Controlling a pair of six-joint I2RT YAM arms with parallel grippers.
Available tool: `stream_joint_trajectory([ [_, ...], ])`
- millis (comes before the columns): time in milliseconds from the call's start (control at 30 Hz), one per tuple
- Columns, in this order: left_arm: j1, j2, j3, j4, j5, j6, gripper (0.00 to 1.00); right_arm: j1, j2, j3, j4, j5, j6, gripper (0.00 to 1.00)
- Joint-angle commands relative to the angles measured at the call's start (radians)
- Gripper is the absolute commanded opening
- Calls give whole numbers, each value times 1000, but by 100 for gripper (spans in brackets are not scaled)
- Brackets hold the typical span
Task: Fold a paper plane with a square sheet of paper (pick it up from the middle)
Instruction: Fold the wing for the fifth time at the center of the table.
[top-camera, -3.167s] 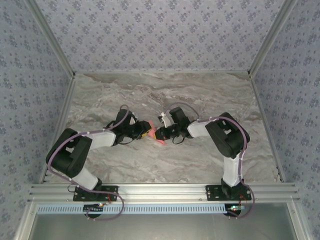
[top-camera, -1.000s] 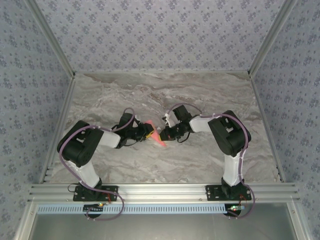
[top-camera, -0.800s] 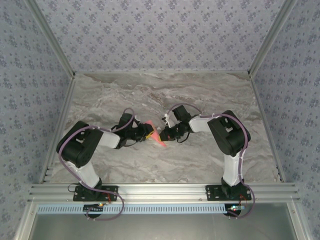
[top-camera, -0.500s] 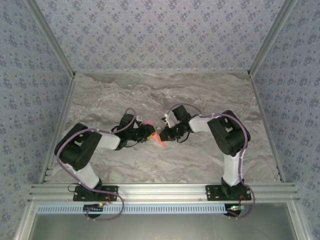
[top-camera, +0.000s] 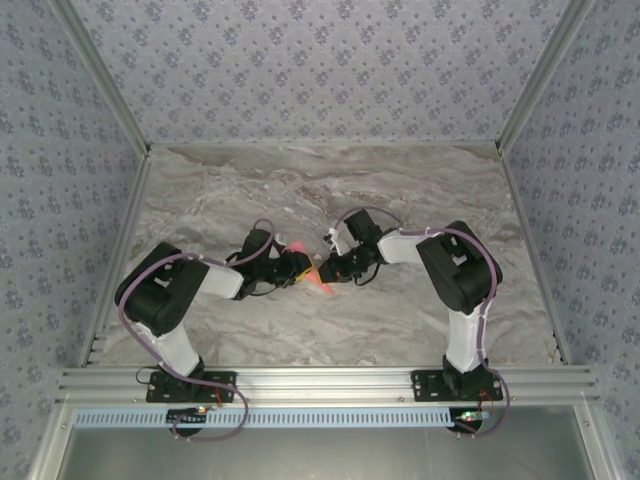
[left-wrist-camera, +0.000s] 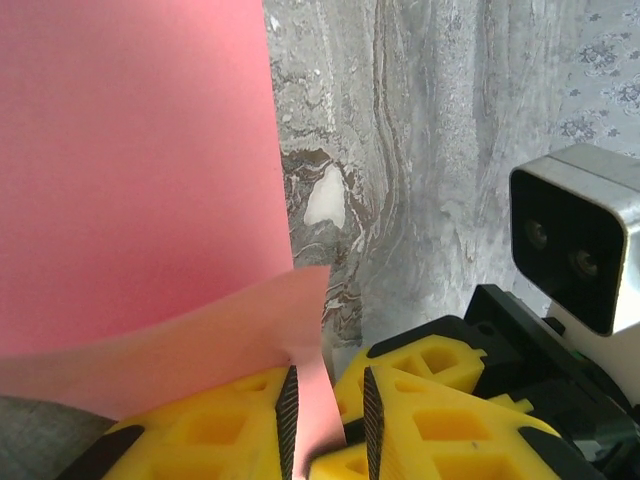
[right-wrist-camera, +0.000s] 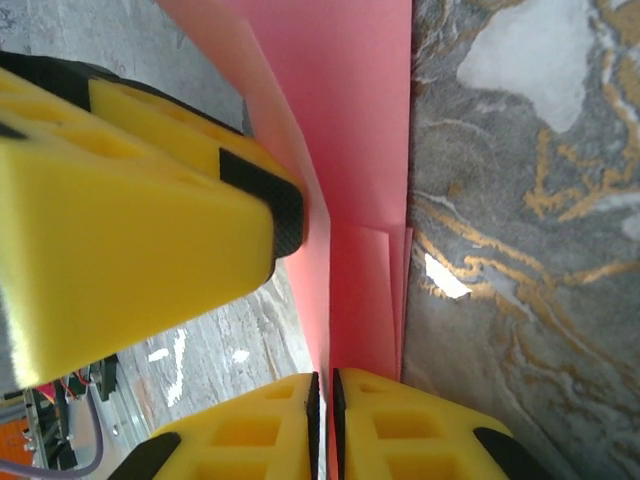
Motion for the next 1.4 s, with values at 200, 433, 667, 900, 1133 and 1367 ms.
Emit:
stream_joint_trajectory([
  [200,-7,18,26,-13,6,20,26,-2,-65,-4,-142,11,-39,17],
  [433,-7,18,22,-14,4,20,26,1,-44,-15,-155,40,-46,13],
  [667,-7,18,21,-14,3,20,25,6,-6,-8,-161,86,-52,8],
  [900,-7,18,21,-19,-1,20,25,24,15,24,-199,115,-64,8],
  [1133,-7,17,27,-42,-8,22,25,28,-18,27,-226,158,-61,11],
  [1367,-7,16,26,-59,-13,28,24,26,-89,2,-254,138,-63,15],
])
